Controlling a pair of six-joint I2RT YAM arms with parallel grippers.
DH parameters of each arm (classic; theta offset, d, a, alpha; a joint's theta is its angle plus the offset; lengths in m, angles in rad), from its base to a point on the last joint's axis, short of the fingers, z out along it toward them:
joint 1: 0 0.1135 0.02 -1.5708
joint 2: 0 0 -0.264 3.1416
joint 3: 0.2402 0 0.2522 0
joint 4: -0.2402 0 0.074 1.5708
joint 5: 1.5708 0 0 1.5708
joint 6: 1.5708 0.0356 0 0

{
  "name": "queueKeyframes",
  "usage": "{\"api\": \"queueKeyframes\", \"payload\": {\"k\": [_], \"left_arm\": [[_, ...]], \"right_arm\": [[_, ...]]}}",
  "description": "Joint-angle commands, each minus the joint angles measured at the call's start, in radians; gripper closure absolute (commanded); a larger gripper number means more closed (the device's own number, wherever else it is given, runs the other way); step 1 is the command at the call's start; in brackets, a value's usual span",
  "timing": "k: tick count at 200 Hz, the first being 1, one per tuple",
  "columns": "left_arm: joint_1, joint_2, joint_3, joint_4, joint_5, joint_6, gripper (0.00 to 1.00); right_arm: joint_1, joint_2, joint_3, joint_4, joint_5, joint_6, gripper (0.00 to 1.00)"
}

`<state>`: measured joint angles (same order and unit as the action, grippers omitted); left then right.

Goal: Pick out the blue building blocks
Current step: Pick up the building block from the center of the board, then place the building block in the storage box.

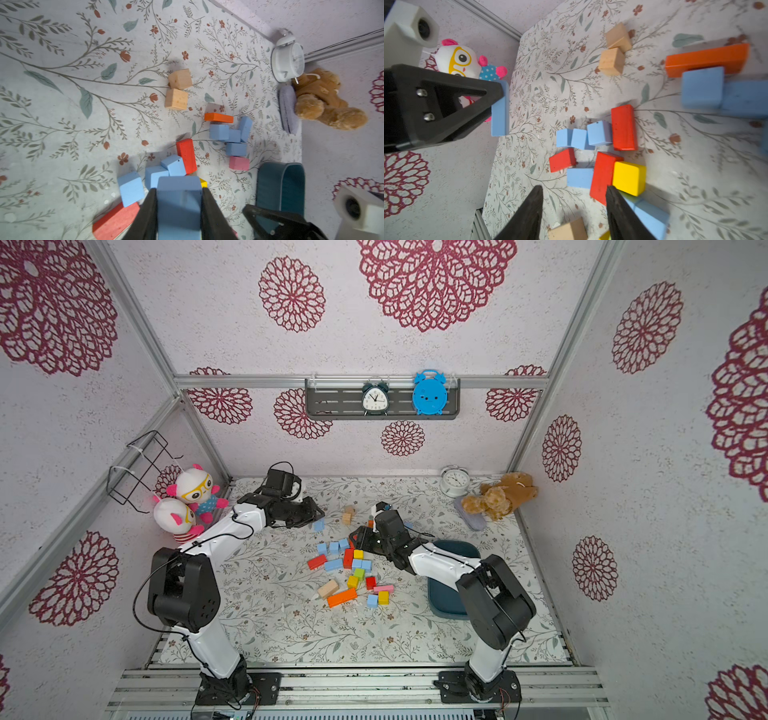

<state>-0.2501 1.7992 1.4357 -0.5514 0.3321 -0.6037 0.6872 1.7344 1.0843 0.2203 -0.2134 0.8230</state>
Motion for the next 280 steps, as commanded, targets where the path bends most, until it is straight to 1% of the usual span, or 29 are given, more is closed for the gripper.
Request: {"api": "queueKeyframes", "payload": {"k": [1,13,48,85,120,146,167,188,203,207,213,222,227,236,247,255,267,280], "left_arm": [[-0.012,-0.028,-0.035,0.057,0.056,-0.047,0.82],[-0.017,-0.037,-0.042,0.061,0.058,-0.052,0.82],[-0.027,-0.042,-0.046,0.068,0.062,-0.059,0.82],[-0.04,-0.046,-0.056,0.078,0.066,-0.056,0.82],[-0.044,-0.052,-0.065,0.085,0.068,-0.06,0.82],[-0.057,-0.061,-0.068,0.09,0.071,-0.06,0.81],[-0.064,-0.064,-0.07,0.094,0.079,-0.065,0.81],[-0.069,-0.067,-0.068,0.095,0.083,-0.066,0.8],[-0.068,-0.07,-0.064,0.095,0.087,-0.065,0.79],[-0.069,-0.071,-0.063,0.094,0.086,-0.064,0.76],[-0.069,-0.072,-0.061,0.092,0.083,-0.059,0.69],[-0.069,-0.078,-0.056,0.084,0.071,-0.045,0.46],[-0.069,-0.081,-0.054,0.077,0.06,-0.036,0.36],[-0.065,-0.088,-0.048,0.066,0.04,-0.019,0.21],[-0.056,-0.098,-0.046,0.062,0.026,-0.002,0.08],[-0.048,-0.104,-0.049,0.062,0.03,0.002,0.04],[-0.031,-0.114,-0.055,0.067,0.039,0.005,0.04],[-0.014,-0.125,-0.06,0.067,0.047,0.014,0.03]], "right_arm": [[0.022,0.027,0.055,0.073,-0.018,0.044,0.51],[0.031,0.045,0.064,0.096,-0.026,0.059,0.53],[0.054,0.083,0.089,0.149,-0.038,0.09,0.53],[0.063,0.123,0.14,0.149,-0.052,0.093,0.52],[0.065,0.139,0.163,0.147,-0.057,0.091,0.54],[0.065,0.148,0.173,0.146,-0.06,0.091,0.59],[0.066,0.155,0.18,0.146,-0.07,0.089,0.65],[0.066,0.157,0.184,0.136,-0.082,0.08,0.73],[0.066,0.149,0.182,0.125,-0.087,0.062,0.81],[0.065,0.144,0.178,0.119,-0.085,0.054,0.84],[0.062,0.137,0.174,0.106,-0.08,0.04,0.88],[0.056,0.118,0.164,0.08,-0.072,0.013,0.91],[0.049,0.105,0.155,0.064,-0.069,-0.002,0.92],[0.029,0.073,0.129,0.025,-0.061,-0.032,0.92],[0.0,0.032,0.093,-0.016,-0.055,-0.061,0.92],[-0.03,-0.008,0.056,-0.057,-0.053,-0.087,0.91],[-0.09,-0.074,-0.004,-0.123,-0.056,-0.132,0.9],[-0.181,-0.15,-0.059,-0.224,-0.076,-0.198,0.89]]}}
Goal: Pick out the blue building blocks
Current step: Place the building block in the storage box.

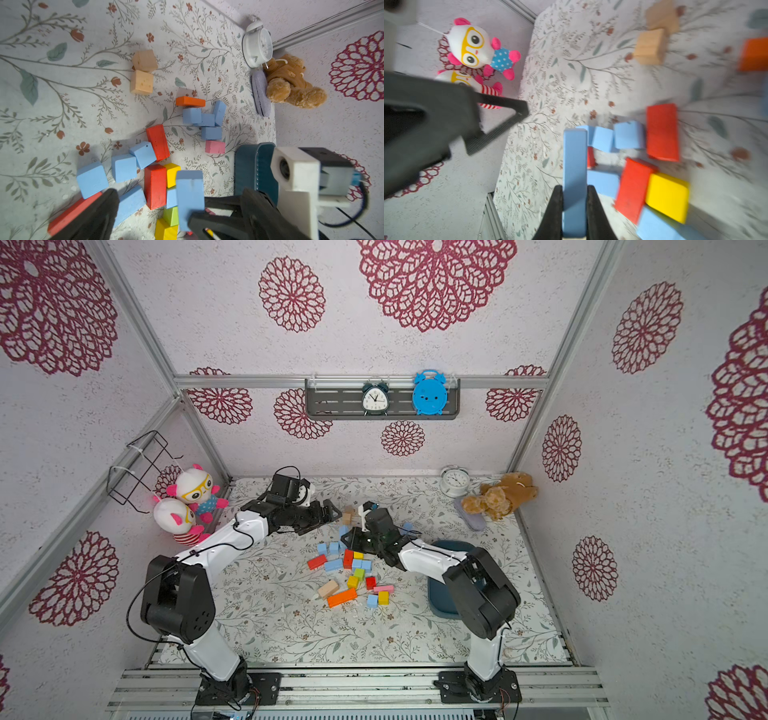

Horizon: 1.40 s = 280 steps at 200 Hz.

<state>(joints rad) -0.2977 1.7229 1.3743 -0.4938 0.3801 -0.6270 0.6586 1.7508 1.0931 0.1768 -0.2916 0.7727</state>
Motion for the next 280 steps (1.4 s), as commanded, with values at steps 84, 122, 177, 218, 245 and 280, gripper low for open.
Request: {"api": "queueKeyframes", "payload": {"k": [84,122,177,218,245,280], "left_arm": [[0.095,-0.082,-0.067,0.066,0.052,0.047,0.03],[0.095,-0.088,-0.068,0.062,0.051,0.054,0.03],[0.095,-0.089,-0.078,0.064,0.048,0.061,0.03],[0.094,-0.085,-0.075,0.055,0.046,0.058,0.03],[0.094,-0.082,-0.075,0.057,0.046,0.059,0.03],[0.09,-0.077,-0.075,0.058,0.046,0.059,0.03]], "right_arm": [[-0.636,-0.401,-0.186,-0.718,0.098,-0.412,0.85],[-0.636,-0.302,-0.127,-0.783,0.229,-0.418,0.83],[-0.637,-0.199,-0.088,-0.776,0.227,-0.475,0.81],[-0.643,-0.15,-0.082,-0.753,0.186,-0.506,0.79],[-0.646,-0.136,-0.083,-0.754,0.172,-0.52,0.79],[-0.659,-0.126,-0.094,-0.752,0.148,-0.534,0.75]]}}
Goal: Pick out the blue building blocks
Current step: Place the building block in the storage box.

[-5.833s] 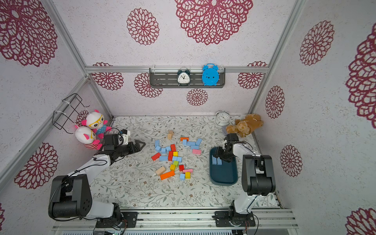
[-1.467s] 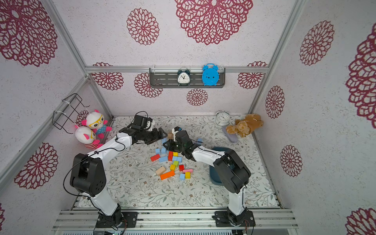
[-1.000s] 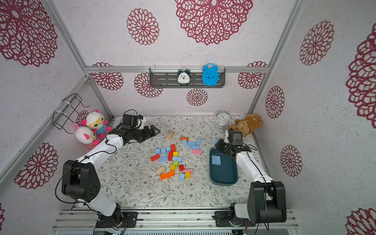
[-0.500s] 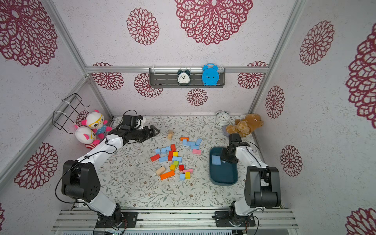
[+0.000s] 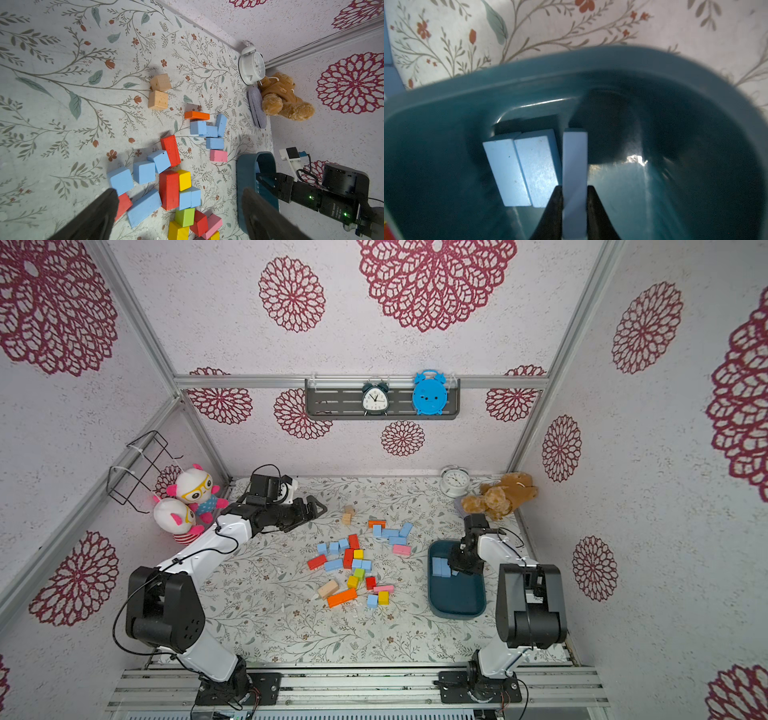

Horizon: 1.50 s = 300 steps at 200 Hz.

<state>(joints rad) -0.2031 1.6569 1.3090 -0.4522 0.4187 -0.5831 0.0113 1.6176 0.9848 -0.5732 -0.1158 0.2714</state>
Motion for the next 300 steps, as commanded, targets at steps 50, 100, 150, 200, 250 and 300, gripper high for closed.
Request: {"api": "queueKeyframes", "payload": {"k": [50,100,150,200,250,300], "left_arm": [[-0.01,-0.007,-0.01,0.014,0.005,0.018,0.03],[-0.013,-0.005,-0.008,0.014,0.002,0.02,0.03],[-0.012,-0.005,-0.01,0.013,0.0,0.021,0.03],[-0.018,-0.002,-0.011,0.014,0.0,0.021,0.03],[-0.019,-0.002,-0.013,0.012,-0.003,0.025,0.03],[-0.02,-0.002,-0.019,0.016,-0.004,0.025,0.03]], "right_arm": [[-0.016,0.006,0.036,-0.044,0.064,-0.034,0.62],[-0.016,0.017,0.064,-0.08,0.147,-0.034,0.65],[-0.016,0.03,0.082,-0.089,0.17,-0.037,0.67],[-0.026,0.04,0.09,-0.071,0.116,-0.037,0.52],[-0.031,0.079,0.091,-0.055,0.078,-0.034,0.48],[-0.033,0.076,0.084,-0.011,-0.004,-0.056,0.48]]}}
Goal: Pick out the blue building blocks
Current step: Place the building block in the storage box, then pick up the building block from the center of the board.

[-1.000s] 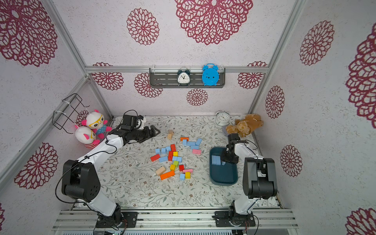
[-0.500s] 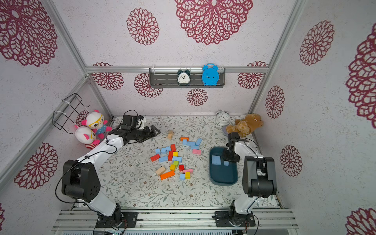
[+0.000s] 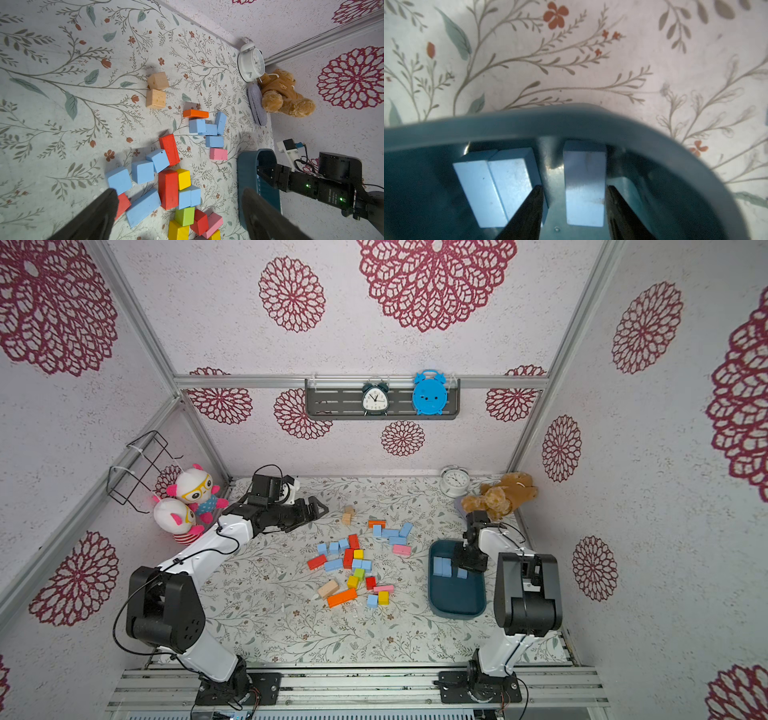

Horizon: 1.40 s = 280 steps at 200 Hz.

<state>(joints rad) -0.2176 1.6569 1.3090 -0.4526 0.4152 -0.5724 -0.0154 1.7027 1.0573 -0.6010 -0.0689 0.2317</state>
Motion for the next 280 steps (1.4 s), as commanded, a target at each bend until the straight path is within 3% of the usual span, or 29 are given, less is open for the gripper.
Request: {"api": "queueKeyframes", "payload": {"k": [1,105,144,178,222,280], "left_arm": [[-0.006,-0.002,-0.019,0.017,-0.001,0.014,0.03],[-0.014,0.001,-0.023,0.017,-0.004,0.017,0.03],[-0.008,-0.003,-0.022,0.015,-0.014,0.022,0.02],[0.021,-0.009,-0.028,0.011,-0.049,0.039,0.0],[0.081,-0.032,-0.055,0.023,-0.088,0.052,0.02],[0.158,-0.085,-0.092,0.045,-0.093,0.056,0.02]], "right_arm": [[-0.006,-0.009,0.011,0.017,-0.052,-0.016,0.48],[-0.006,-0.047,0.005,0.006,-0.134,0.013,0.51],[0.006,-0.12,0.054,-0.058,-0.044,0.031,0.5],[0.086,-0.155,0.142,-0.1,0.062,0.064,0.5],[0.251,0.0,0.341,-0.122,0.159,0.122,0.5],[0.353,0.33,0.652,-0.154,0.216,0.177,0.48]]}}
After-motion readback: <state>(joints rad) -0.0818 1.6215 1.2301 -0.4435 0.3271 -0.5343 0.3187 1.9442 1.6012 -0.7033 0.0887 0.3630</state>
